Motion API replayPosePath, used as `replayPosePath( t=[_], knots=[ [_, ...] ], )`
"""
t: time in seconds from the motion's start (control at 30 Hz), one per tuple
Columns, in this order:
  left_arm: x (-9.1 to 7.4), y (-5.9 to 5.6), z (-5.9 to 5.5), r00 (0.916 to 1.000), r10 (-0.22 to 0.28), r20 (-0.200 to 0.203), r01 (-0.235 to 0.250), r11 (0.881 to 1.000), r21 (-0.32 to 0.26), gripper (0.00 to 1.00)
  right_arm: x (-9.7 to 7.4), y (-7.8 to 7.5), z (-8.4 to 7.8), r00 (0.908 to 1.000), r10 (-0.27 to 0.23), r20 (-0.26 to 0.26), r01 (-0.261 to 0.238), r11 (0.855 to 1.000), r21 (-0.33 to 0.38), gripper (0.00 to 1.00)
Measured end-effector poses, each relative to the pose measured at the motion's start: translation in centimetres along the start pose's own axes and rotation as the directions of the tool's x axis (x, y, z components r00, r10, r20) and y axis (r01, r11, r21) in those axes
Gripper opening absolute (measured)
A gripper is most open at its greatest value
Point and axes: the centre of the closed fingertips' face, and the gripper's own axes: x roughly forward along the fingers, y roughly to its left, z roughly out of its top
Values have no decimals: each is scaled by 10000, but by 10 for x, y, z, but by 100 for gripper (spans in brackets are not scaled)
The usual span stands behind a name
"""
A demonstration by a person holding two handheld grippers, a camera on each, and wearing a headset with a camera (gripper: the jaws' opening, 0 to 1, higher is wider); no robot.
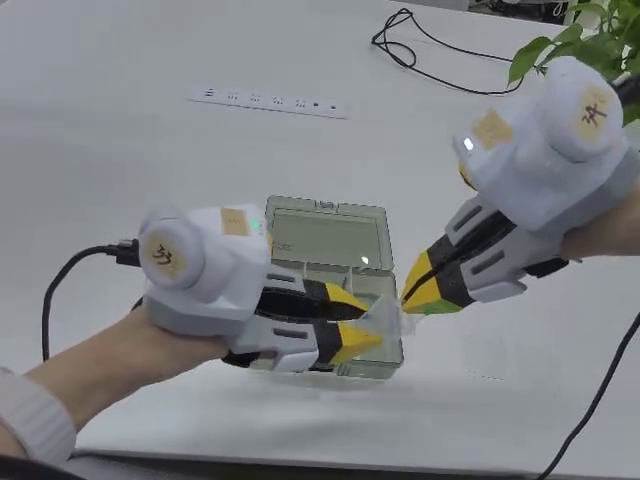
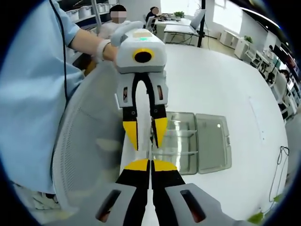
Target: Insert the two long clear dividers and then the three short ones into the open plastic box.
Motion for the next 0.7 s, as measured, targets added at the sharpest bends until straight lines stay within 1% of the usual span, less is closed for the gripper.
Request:
replayPosePath(
  t=[0.07,0.1,0.13,0.17,0.23,0.27,0.37,0.43,0.5,0.53,0.57,0.63,0.67,0.7],
  knots=[
    [-4,4,-4,9994,290,-166,-291,9996,-73,28,1,-3,2,9998,-104,-157,102,9998,-144,2],
    [-7,9,-6,9981,586,-210,-587,9983,-61,36,2,-4,3,9997,-66,-234,64,9999,-88,2],
    [-10,12,-8,9968,770,-233,-773,9969,-138,41,3,-4,5,9998,-70,-202,67,9999,-127,2],
    [-12,15,-10,9957,893,-259,-898,9958,-202,45,4,-6,7,9998,-55,-203,52,9999,-137,2],
    [-19,19,-12,9933,1132,-213,-1136,9933,-198,49,5,-8,9,9995,-120,-286,114,9997,-233,2],
    [-21,21,-13,9918,1253,-237,-1261,9914,-344,52,6,-8,11,9994,-115,-318,105,9995,-296,2],
    [-29,28,-18,9848,1712,-302,-1725,9840,-454,62,9,-11,16,9995,-64,-307,54,9994,-330,2],
    [-31,31,-19,9817,1878,-320,-1892,9807,-500,69,11,-12,19,9994,-37,-336,25,9994,-350,2],
    [-36,36,-22,9751,2178,-420,-2201,9737,-598,76,13,-13,21,9992,-9,-389,-5,9993,-364,2],
    [-37,36,-23,9740,2223,-433,-2247,9725,-617,79,13,-14,22,9991,-9,-423,-4,9995,-321,2],
    [-40,39,-23,9691,2433,-408,-2455,9675,-608,84,14,-15,23,9991,-11,-426,-5,9994,-358,2],
    [-44,42,-27,9643,2593,-543,-2628,9620,-743,90,17,-19,26,9988,-26,-495,13,9997,-264,2],
    [-46,43,-28,9603,2732,-565,-2771,9576,-791,94,18,-20,28,9987,-63,-499,46,9994,-332,2],
    [-48,44,-29,9589,2775,-588,-2816,9562,-803,96,20,-22,31,9984,-44,-569,29,9996,-266,2]
  ],
)
